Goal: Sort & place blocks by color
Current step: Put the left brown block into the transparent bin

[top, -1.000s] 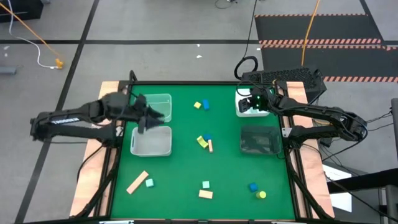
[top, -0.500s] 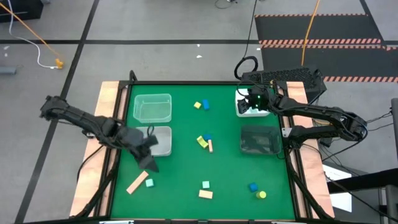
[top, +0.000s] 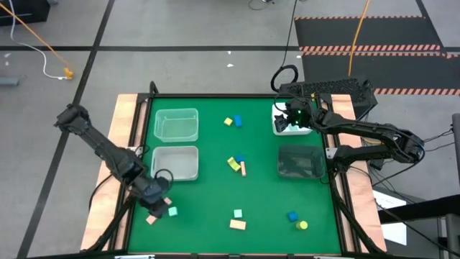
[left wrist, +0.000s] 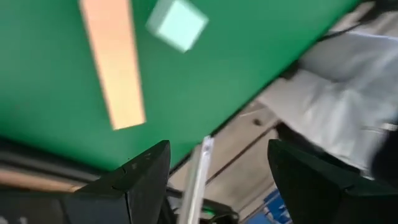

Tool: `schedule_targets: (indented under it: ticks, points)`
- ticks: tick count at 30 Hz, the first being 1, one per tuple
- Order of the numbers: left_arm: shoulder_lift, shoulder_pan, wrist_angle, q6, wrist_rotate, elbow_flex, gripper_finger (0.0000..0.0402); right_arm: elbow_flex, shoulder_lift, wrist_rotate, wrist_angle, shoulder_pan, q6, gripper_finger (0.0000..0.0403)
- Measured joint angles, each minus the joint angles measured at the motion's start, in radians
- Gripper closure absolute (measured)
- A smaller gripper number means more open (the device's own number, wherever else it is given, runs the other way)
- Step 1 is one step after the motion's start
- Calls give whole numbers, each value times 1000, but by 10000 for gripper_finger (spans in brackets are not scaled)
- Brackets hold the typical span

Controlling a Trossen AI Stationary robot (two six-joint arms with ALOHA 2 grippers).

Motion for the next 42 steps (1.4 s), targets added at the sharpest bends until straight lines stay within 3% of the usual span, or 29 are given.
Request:
schedule_targets:
  ticks: [22,30,39,42]
  points:
    - [328,-37,-92,-52,-18,0,133,0,0,0,46,0,-74,167]
    - [386,-37,-77,-29,-95,0,133,0,0,0,45,0,-75,167]
    - [470,-37,-58,-28,-98,3,133,0,0,0,44,0,-79,167]
    - [474,-37,-41,-28,-99,3,151,0,0,0,44,0,-90,167]
